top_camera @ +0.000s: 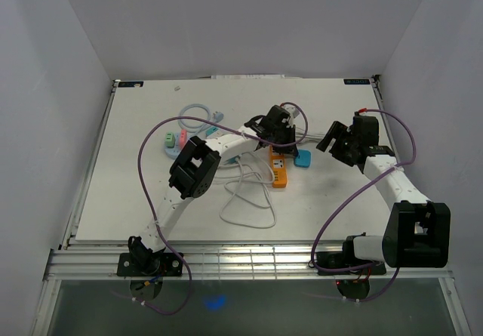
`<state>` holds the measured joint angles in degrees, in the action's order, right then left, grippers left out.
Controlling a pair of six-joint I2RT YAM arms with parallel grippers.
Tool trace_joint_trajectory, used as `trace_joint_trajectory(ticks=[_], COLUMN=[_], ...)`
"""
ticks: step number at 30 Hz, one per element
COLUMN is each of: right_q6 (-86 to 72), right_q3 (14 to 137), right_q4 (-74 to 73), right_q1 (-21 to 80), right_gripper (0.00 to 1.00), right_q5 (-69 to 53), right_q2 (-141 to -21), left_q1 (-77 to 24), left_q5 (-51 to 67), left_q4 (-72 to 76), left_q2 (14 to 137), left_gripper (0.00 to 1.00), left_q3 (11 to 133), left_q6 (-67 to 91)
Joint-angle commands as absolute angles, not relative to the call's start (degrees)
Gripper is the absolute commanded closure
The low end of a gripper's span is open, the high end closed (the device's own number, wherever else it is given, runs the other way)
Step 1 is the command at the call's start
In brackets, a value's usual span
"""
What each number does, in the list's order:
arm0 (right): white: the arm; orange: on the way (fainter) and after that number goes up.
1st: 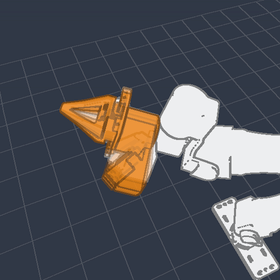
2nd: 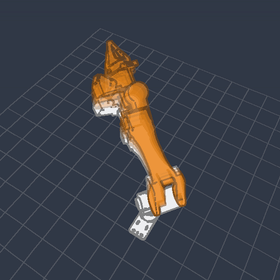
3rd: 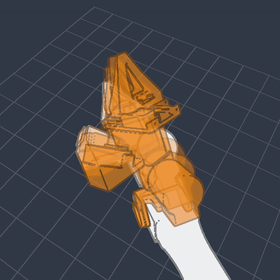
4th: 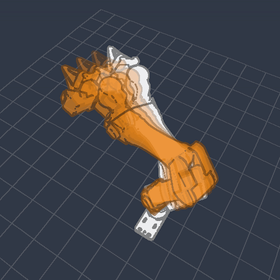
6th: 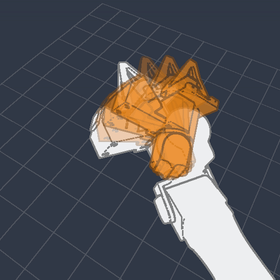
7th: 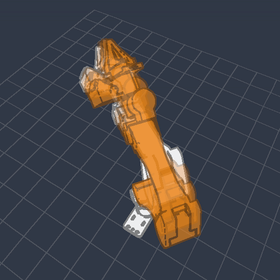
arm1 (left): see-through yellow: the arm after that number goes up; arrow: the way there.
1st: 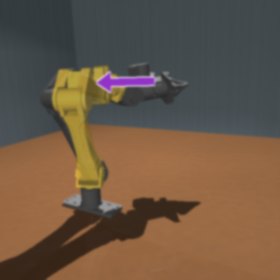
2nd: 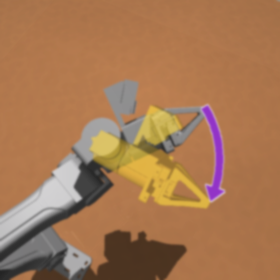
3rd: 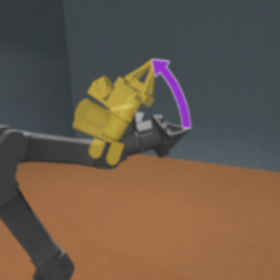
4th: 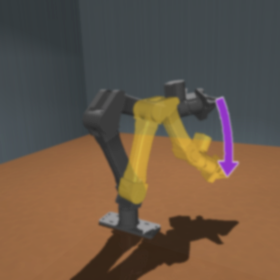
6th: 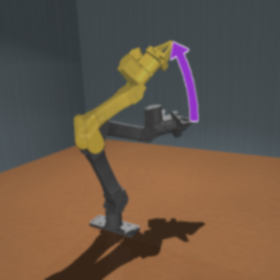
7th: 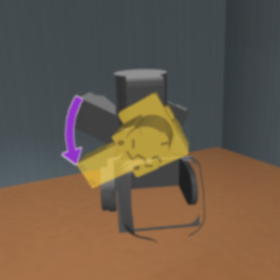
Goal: Insert the plug
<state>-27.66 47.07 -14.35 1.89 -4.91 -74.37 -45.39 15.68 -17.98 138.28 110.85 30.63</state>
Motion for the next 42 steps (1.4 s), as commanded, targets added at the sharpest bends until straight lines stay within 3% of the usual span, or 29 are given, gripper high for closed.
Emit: trace_joint_trajectory(ticks=[1,4,11,18,34,42], right_q6=[-27.2,-27.2,-27.0,-28.2,-27.0,-33.0], right_q3=[47.3,47.4,48.1,46.8,41.8,41.2], right_q4=[-12.3,-12.3,-12.4,-9.6,7.5,15.0], right_q1=[1.6,1.6,1.2,0.7,-1.0,-1.0], right_gripper=[0.18,0.18,0.16,0.10,0.16,0.19], right_q5=[-6.0,-6.3,-11.5,-20.6,-47.5,-53.2], right_q2=[-73.9,-73.7,-74.3,-75.1,-75.8,-76.7], left_q1=[-45.3,-45.2,-45.0,-43.2,-39.8,-39.8], left_q5=[15.0,15.3,16.4,20.9,30.0,29.5], left_q4=[-20.9,-20.6,-19.3,-9.5,-4.3,-3.7], left_q2=[137.5,136.8,132.6,123.6,111.3,108.5], left_gripper=[0.90,1.00,1.00,1.00,1.00,1.00], left_q3=[112.0,111.7,110.1,99.7,91.1,88.9], left_q6=[29.6,29.7,30.4,34.4,37.6,36.8])
